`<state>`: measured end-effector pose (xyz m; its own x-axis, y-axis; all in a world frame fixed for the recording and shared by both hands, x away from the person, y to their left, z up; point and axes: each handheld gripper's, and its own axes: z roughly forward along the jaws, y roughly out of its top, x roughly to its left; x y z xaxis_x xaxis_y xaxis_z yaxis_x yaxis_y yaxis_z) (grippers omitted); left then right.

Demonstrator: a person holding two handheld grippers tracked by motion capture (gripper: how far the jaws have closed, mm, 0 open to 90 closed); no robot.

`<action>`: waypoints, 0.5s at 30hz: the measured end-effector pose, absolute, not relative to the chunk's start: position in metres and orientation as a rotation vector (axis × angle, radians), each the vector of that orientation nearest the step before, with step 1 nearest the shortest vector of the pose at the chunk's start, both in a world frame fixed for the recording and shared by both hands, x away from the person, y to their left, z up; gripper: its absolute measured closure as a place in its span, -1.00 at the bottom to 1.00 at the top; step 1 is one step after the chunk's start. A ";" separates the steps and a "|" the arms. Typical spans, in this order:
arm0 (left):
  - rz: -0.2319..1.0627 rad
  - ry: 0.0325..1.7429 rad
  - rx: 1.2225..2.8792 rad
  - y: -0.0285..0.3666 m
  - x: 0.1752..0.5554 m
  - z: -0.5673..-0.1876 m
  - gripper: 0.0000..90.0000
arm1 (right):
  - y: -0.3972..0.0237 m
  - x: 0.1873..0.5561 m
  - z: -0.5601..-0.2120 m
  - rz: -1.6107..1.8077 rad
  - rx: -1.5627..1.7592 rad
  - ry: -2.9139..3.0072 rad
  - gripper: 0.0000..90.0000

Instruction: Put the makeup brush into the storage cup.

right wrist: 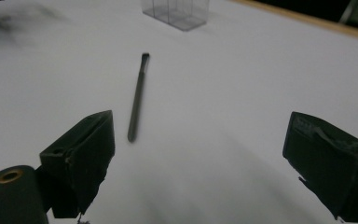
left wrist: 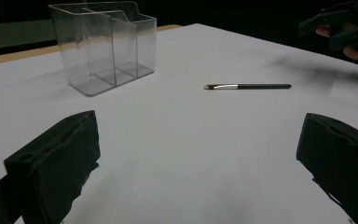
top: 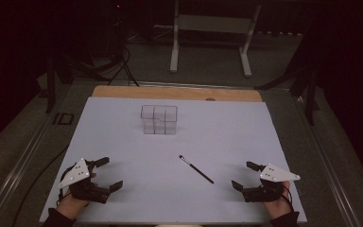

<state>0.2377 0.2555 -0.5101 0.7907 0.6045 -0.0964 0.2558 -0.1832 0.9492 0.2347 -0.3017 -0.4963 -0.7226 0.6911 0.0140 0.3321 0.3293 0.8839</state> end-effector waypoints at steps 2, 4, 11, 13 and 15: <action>0.355 0.667 1.769 0.255 0.238 -0.510 -0.98 | -0.301 0.234 -0.496 1.352 0.883 2.215 -0.79; 0.357 0.667 1.770 0.255 0.238 -0.510 -0.98 | -0.301 0.233 -0.497 1.359 0.883 2.212 -0.79; 0.370 0.657 1.758 0.253 0.236 -0.507 -0.98 | -0.302 0.235 -0.499 1.367 0.878 2.187 -0.79; 0.372 0.655 1.759 0.253 0.236 -0.507 -0.98 | -0.301 0.235 -0.499 1.374 0.872 2.191 -0.79; 0.372 0.656 1.760 0.253 0.236 -0.507 -0.98 | -0.300 0.235 -0.498 1.357 0.859 2.186 -0.79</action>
<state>0.2361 0.2529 -0.5069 0.7926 0.6041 -0.0834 0.2379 -0.1804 0.9544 0.2346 -0.3002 -0.4980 -0.7179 0.6954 -0.0324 0.2795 0.3306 0.9014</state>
